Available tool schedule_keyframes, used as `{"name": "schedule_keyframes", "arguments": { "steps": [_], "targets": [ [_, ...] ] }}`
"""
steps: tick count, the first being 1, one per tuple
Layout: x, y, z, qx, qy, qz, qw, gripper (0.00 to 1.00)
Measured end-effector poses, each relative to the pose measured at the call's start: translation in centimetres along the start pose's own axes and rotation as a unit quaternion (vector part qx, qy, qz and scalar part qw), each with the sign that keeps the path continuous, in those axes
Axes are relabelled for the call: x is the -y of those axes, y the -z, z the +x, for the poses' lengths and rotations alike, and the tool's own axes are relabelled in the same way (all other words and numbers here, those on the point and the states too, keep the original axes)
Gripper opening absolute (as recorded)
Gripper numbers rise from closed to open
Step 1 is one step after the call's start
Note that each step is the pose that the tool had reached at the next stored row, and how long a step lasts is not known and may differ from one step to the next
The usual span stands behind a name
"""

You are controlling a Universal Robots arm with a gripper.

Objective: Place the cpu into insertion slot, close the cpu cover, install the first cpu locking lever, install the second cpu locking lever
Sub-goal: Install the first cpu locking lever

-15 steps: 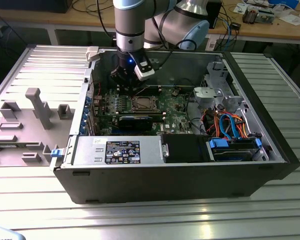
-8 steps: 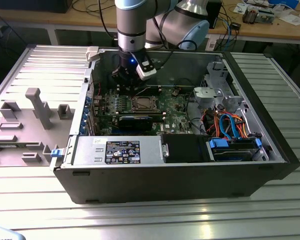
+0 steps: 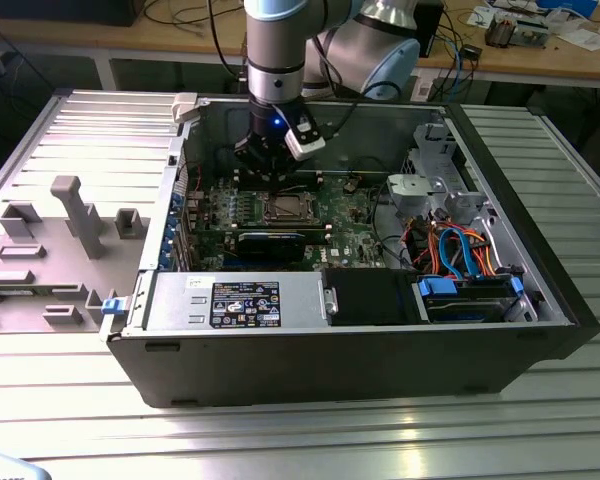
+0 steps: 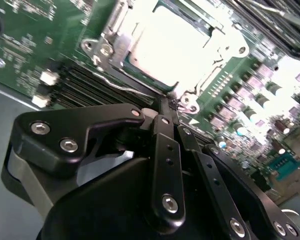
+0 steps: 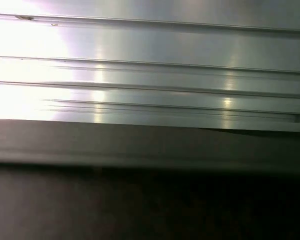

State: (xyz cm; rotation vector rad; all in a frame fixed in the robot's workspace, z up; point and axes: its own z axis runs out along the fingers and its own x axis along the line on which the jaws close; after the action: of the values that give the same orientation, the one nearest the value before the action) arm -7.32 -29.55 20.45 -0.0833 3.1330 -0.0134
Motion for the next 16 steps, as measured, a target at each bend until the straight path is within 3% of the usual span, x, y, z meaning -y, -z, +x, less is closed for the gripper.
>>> {"name": "schedule_keyframes", "arguments": {
  "steps": [6, 16],
  "targets": [
    [0.04, -0.14, -1.08, -0.0006, 0.001, 0.0000, 1.00000, 0.11],
    [-0.04, -0.32, -2.01, -0.0007, 0.002, 0.0000, 1.00000, 0.11]
  ]
}}
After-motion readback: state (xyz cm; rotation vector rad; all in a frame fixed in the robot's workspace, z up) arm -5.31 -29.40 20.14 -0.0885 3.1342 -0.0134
